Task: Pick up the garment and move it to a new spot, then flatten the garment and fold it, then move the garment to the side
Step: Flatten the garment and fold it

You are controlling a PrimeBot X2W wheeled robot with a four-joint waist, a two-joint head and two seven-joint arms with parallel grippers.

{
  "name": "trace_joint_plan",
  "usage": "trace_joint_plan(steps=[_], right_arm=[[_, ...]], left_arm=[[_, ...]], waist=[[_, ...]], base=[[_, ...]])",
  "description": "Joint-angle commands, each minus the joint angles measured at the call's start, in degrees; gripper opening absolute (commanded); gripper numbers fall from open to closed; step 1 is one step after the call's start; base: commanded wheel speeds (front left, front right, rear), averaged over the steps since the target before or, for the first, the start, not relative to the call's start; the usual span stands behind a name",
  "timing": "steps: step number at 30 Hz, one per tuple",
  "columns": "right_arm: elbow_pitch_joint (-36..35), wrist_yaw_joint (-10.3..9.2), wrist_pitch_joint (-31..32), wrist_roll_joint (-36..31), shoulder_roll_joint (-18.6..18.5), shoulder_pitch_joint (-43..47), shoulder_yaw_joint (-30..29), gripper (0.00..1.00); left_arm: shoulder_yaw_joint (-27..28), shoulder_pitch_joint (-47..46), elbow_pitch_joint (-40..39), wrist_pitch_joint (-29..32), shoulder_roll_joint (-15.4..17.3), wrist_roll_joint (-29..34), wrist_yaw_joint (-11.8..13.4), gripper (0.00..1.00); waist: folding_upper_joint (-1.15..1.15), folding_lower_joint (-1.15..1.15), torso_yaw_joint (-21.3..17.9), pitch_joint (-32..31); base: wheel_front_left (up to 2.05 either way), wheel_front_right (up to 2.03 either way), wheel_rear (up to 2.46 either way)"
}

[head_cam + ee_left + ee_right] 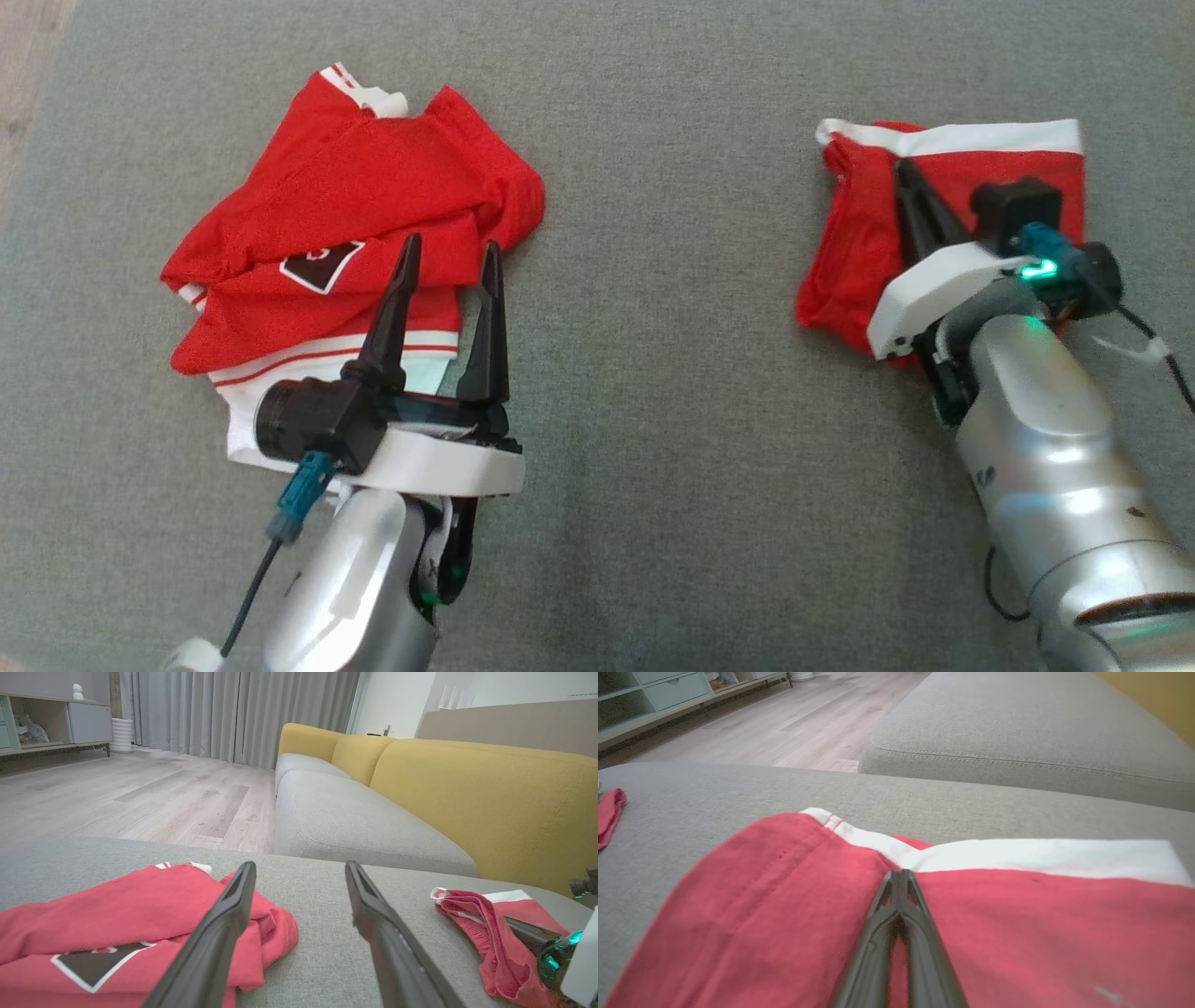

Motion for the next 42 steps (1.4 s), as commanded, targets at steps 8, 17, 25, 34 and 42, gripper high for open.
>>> trace_joint_plan(steps=[8, 17, 25, 34, 42], right_arm=[[1.3, -0.04, -0.3, 4.2, 1.7, 0.3, 7.4, 0.0], [-12.8, -0.04, -0.3, 9.6, 1.8, 5.4, 6.0, 0.0], [-26.5, -0.04, -0.3, 9.6, 1.8, 15.4, 0.0, 0.0], [-39.9, -0.04, -0.3, 9.4, 1.8, 30.1, -2.8, 1.0], [-45.4, -0.04, -0.3, 10.0, 1.8, 38.1, -4.2, 1.0]], left_arm=[[2.4, -0.9, -1.4, -0.3, 0.2, 0.0, 0.0, 1.0], [3.8, 1.0, -0.6, -0.3, 0.2, 0.2, -0.6, 1.0], [6.0, 4.7, -0.1, -0.3, 0.2, -0.7, -1.1, 1.0], [8.4, 10.2, -0.8, -0.3, 0.2, -0.8, -1.1, 1.0], [9.5, 12.9, -1.8, -0.3, 0.2, 0.1, -1.5, 1.0]], waist=[[0.0, 0.0, -1.4, -1.9], [0.0, 0.0, -5.3, -7.9], [0.0, 0.0, -8.2, -13.7], [0.0, 0.0, -9.9, -17.6], [0.0, 0.0, -10.1, -18.8]], base=[[0.0, 0.0, 0.0], [0.0, 0.0, 0.0], [0.0, 0.0, 0.0], [0.0, 0.0, 0.0], [0.0, 0.0, 0.0]])
